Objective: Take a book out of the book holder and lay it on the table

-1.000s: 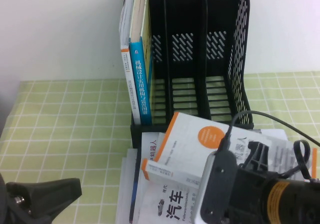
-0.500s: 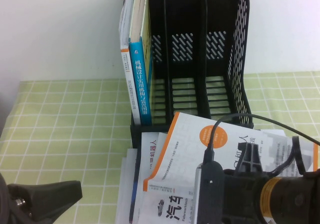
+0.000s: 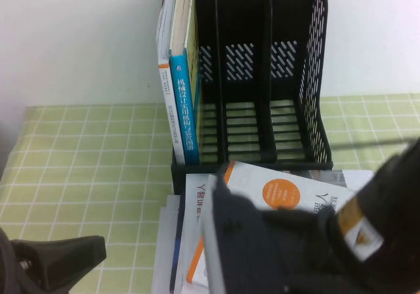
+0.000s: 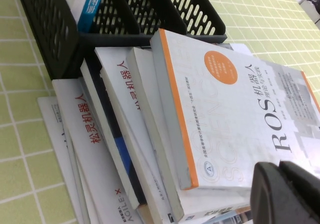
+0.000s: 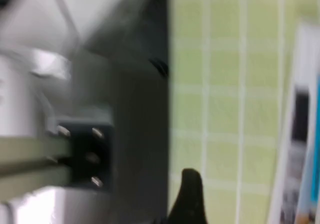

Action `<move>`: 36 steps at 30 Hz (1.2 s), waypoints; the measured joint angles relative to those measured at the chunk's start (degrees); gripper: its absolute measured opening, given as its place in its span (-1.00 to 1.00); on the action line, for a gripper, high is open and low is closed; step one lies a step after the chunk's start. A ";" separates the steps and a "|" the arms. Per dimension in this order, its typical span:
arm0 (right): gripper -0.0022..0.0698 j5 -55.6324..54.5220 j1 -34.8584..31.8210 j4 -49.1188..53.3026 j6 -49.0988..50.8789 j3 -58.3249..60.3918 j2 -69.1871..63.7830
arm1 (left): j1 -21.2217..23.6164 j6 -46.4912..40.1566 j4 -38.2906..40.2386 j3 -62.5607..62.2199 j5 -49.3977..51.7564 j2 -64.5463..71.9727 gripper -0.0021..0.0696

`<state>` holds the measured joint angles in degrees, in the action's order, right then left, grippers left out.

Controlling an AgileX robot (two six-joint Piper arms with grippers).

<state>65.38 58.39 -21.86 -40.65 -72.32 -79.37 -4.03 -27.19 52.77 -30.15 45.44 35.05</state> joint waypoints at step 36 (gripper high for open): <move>-0.94 -48.78 -34.32 27.52 31.78 41.77 36.78 | 0.00 -4.33 -7.69 0.00 -4.87 0.00 -0.95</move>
<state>16.60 24.07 5.66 -8.87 -30.55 -42.60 -4.03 -31.52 45.08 -30.15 40.56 35.05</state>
